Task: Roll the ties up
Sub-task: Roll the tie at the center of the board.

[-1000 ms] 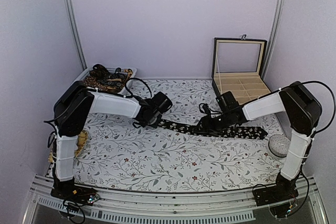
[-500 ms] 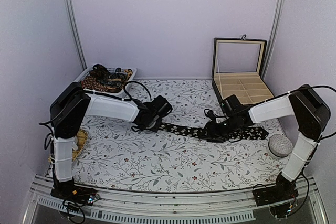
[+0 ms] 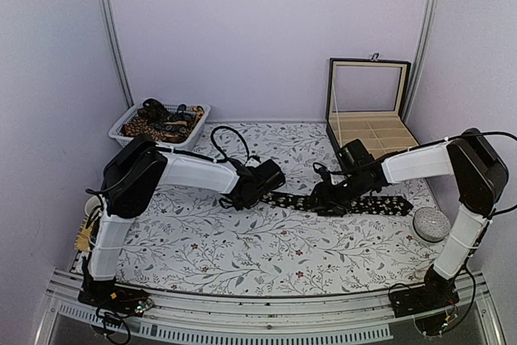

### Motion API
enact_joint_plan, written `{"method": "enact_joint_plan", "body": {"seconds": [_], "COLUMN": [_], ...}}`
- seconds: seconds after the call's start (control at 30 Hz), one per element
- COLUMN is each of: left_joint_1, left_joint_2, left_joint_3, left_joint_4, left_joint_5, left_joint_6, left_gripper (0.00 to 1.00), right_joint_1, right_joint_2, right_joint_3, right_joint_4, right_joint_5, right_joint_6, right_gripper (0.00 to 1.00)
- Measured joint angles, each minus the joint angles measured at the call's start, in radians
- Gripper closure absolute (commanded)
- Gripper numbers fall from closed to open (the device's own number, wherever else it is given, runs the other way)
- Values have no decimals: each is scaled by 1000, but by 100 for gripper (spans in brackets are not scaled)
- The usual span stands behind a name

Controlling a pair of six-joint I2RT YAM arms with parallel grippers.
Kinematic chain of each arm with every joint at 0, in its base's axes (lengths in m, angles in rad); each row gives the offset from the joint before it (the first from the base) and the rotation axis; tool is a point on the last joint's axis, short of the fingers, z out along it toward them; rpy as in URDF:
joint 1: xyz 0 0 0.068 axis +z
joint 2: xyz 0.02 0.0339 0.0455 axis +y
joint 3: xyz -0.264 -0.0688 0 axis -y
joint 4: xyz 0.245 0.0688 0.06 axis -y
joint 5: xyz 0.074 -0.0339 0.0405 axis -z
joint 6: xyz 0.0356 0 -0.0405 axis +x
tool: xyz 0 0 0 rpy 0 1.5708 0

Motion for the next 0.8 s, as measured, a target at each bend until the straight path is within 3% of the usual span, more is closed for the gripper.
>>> {"method": "enact_joint_plan", "body": {"seconds": [0.6,0.8], "left_joint_1": [-19,-23], "left_joint_2": [77,103], "left_joint_3": [76,82], "left_joint_4": [-67,-43], "left_joint_5": [-159,-161], "left_joint_6": [49,90], "left_gripper": [99,82], "right_joint_1": [0,-3], "right_joint_2": [0,0], "right_joint_3": [10,10], "right_joint_4": [10,11], "right_joint_5": [-76,-90], "right_joint_6": [37,38], "right_gripper": [40,40]}}
